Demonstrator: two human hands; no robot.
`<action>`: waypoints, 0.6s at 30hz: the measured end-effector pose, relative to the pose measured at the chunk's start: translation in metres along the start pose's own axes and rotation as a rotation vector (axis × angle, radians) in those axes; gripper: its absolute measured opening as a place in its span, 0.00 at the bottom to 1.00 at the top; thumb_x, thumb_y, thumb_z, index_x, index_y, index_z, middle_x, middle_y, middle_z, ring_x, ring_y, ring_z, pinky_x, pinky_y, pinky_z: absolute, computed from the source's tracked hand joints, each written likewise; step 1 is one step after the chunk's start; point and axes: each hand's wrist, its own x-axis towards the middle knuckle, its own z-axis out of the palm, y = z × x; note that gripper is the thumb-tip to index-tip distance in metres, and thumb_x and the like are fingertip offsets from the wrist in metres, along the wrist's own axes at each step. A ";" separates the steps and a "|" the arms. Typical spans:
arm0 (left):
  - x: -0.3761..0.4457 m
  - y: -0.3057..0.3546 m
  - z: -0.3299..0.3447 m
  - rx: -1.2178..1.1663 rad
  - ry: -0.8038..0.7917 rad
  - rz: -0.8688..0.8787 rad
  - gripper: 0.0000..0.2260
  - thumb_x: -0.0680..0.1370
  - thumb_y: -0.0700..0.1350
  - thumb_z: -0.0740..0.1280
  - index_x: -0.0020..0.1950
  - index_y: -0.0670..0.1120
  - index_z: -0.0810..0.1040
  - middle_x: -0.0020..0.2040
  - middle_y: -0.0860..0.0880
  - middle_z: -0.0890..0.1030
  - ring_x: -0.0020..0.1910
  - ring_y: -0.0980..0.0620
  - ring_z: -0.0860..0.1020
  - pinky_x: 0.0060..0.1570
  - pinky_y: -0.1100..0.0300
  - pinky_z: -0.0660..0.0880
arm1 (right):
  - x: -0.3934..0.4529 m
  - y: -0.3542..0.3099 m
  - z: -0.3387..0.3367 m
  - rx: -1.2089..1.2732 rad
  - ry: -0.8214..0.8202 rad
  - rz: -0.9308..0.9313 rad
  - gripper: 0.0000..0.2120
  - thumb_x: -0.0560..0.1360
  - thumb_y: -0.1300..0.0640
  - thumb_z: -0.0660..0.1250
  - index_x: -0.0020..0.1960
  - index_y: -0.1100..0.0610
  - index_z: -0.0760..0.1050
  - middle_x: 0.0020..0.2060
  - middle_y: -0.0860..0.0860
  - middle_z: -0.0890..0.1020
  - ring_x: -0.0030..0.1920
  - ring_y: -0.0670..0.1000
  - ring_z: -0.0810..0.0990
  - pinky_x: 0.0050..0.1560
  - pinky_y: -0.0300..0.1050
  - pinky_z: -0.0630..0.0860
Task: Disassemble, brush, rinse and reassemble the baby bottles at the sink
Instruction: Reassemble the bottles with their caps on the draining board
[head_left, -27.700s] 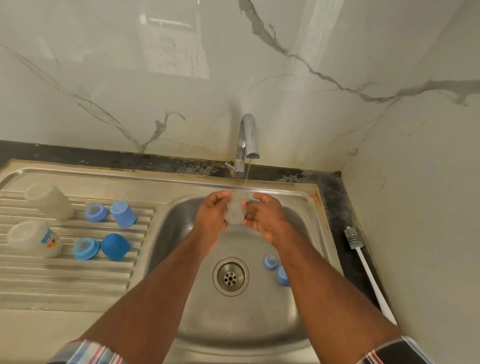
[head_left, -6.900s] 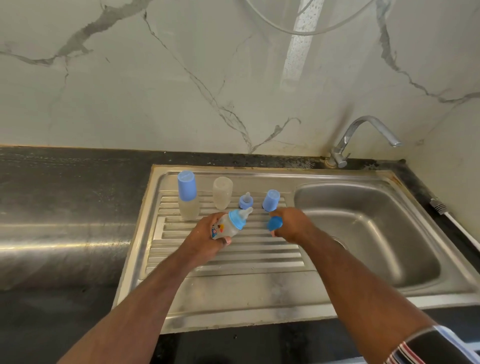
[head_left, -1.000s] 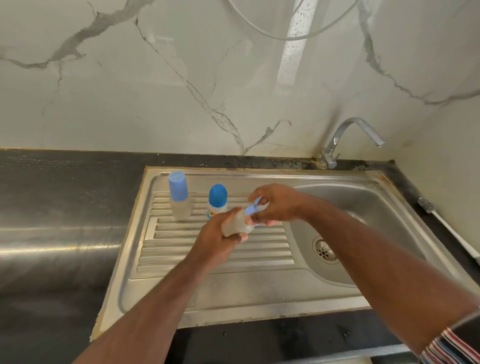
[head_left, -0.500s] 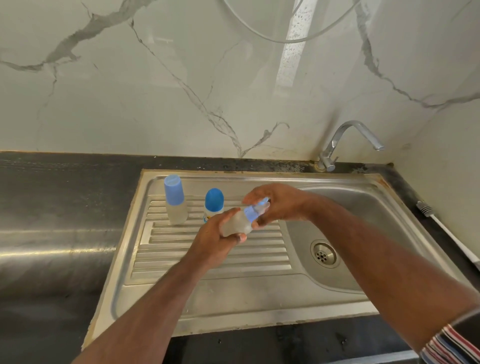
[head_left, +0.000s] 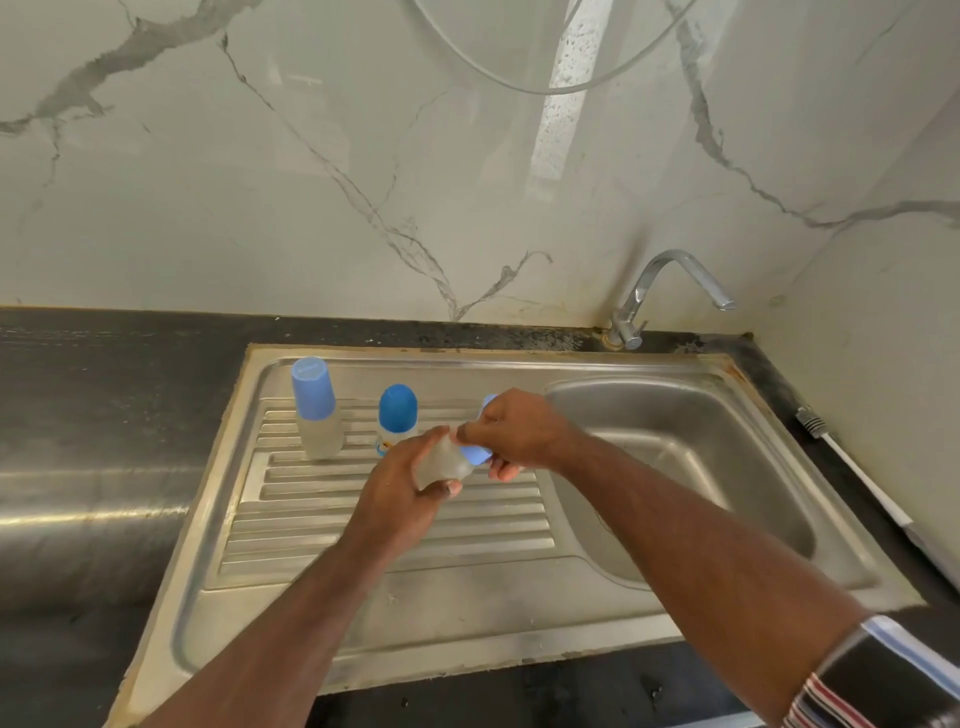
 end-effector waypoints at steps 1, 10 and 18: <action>-0.001 -0.003 0.000 0.018 0.001 0.003 0.27 0.75 0.43 0.76 0.72 0.56 0.74 0.62 0.58 0.79 0.60 0.58 0.76 0.56 0.64 0.72 | 0.001 0.000 -0.001 -0.025 -0.026 0.010 0.21 0.76 0.41 0.70 0.45 0.61 0.80 0.37 0.55 0.86 0.35 0.52 0.86 0.39 0.43 0.81; -0.009 -0.009 0.004 0.062 0.038 -0.026 0.25 0.74 0.46 0.75 0.71 0.55 0.75 0.59 0.57 0.81 0.58 0.54 0.78 0.55 0.59 0.73 | 0.016 -0.002 0.017 -0.209 0.009 -0.141 0.22 0.69 0.54 0.78 0.63 0.54 0.81 0.53 0.47 0.83 0.53 0.47 0.80 0.47 0.37 0.74; -0.008 -0.023 -0.005 -0.019 0.025 -0.138 0.25 0.74 0.46 0.75 0.70 0.58 0.74 0.60 0.58 0.79 0.57 0.57 0.77 0.50 0.67 0.69 | 0.079 0.041 -0.024 -0.242 0.168 -0.066 0.31 0.74 0.52 0.74 0.75 0.51 0.70 0.71 0.54 0.73 0.69 0.53 0.73 0.65 0.45 0.70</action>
